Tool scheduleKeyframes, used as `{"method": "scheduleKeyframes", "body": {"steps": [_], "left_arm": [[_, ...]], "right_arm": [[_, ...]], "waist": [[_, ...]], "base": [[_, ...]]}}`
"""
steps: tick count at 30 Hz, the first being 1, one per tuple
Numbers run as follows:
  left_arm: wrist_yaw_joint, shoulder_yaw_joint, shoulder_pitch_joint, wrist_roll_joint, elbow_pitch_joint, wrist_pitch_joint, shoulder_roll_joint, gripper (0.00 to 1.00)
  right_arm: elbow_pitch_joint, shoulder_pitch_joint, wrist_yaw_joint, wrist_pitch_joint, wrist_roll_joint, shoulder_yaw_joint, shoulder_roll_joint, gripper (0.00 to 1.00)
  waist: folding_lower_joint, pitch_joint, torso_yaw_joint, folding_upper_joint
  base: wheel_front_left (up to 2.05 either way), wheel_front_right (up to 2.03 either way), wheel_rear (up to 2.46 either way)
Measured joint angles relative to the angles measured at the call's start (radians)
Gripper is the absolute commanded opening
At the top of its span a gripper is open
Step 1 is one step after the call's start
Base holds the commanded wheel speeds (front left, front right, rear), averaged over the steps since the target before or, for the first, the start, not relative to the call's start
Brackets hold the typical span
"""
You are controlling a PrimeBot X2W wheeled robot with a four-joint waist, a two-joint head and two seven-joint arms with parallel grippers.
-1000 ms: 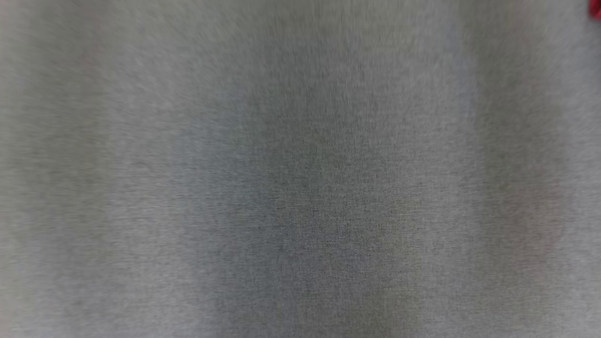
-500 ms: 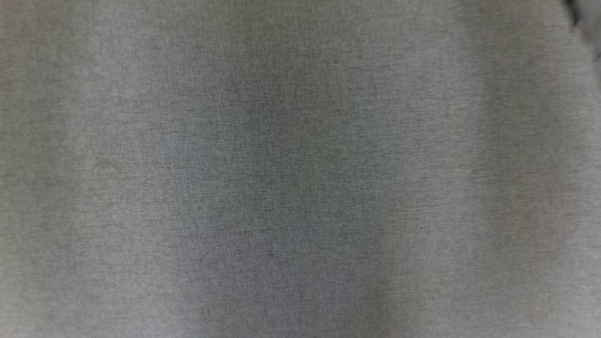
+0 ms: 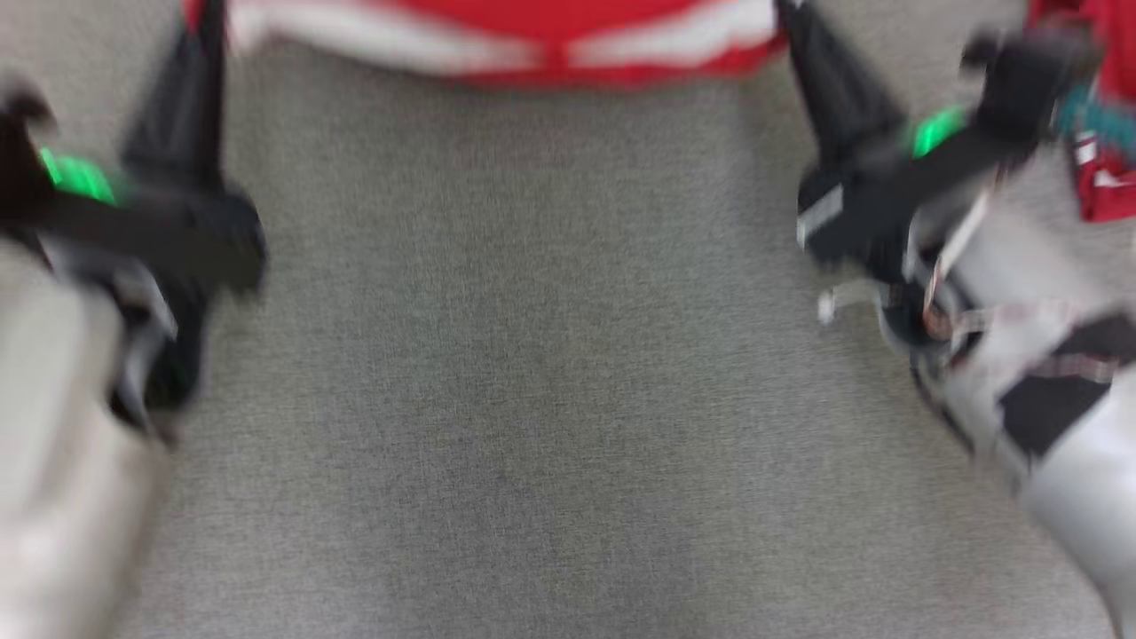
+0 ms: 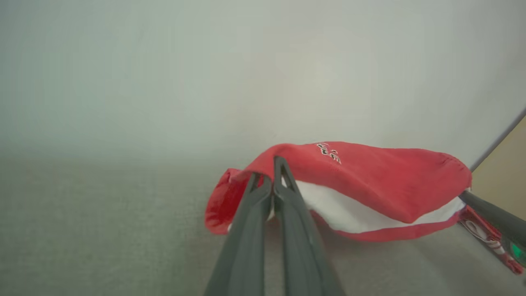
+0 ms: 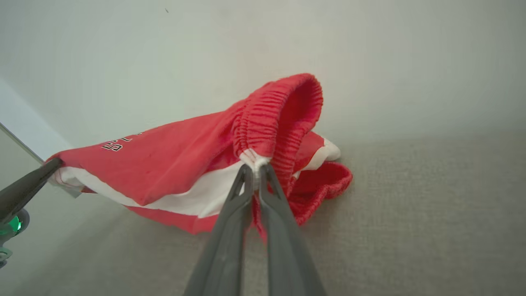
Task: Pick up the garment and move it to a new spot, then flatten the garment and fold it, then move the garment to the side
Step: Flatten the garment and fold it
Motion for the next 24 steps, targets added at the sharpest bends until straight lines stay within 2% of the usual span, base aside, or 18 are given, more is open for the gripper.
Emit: {"method": "scheduleKeyframes", "body": {"steps": [5, 9, 11, 14, 18, 24], "left_arm": [[0.017, 0.092, 0.295, 0.084, -0.136, 0.000, -0.061, 0.00], [0.016, 0.123, 0.487, 0.144, -0.191, 0.000, -0.106, 0.00], [0.013, 0.151, 0.603, 0.174, -0.212, 0.000, -0.148, 0.00], [0.000, 0.169, 0.693, 0.200, -0.205, 0.000, -0.180, 0.00], [-0.011, 0.185, 0.769, 0.235, -0.184, 0.000, -0.225, 0.00], [-0.020, 0.203, 0.830, 0.267, -0.148, 0.000, -0.270, 0.00]], "right_arm": [[-0.110, 0.218, 0.000, -0.017, 0.012, -0.012, -0.039, 0.00], [-0.184, 0.396, 0.000, -0.018, 0.015, -0.043, -0.056, 0.00], [-0.230, 0.521, 0.000, -0.021, 0.009, -0.085, -0.063, 0.00], [-0.256, 0.640, 0.000, -0.021, -0.024, -0.135, -0.067, 0.00], [-0.282, 0.788, 0.000, -0.023, -0.044, -0.217, -0.042, 0.00], [-0.314, 0.902, 0.000, -0.021, -0.093, -0.289, 0.013, 0.00]], "waist": [[-0.0001, -0.072, -0.004, -0.0002], [-0.0002, -0.129, -0.004, -0.0002], [-0.0002, -0.168, -0.003, -0.0003], [-0.0002, -0.204, 0.001, -0.0002], [-0.0001, -0.246, 0.013, -0.0003], [-0.0001, -0.297, 0.027, -0.0003]], "base": [[0.00, 0.00, 0.00], [0.00, 0.00, 0.00], [0.00, 0.00, 0.00], [0.00, 0.00, 0.00], [0.00, 0.00, 0.00], [0.00, 0.00, 0.00]]}}
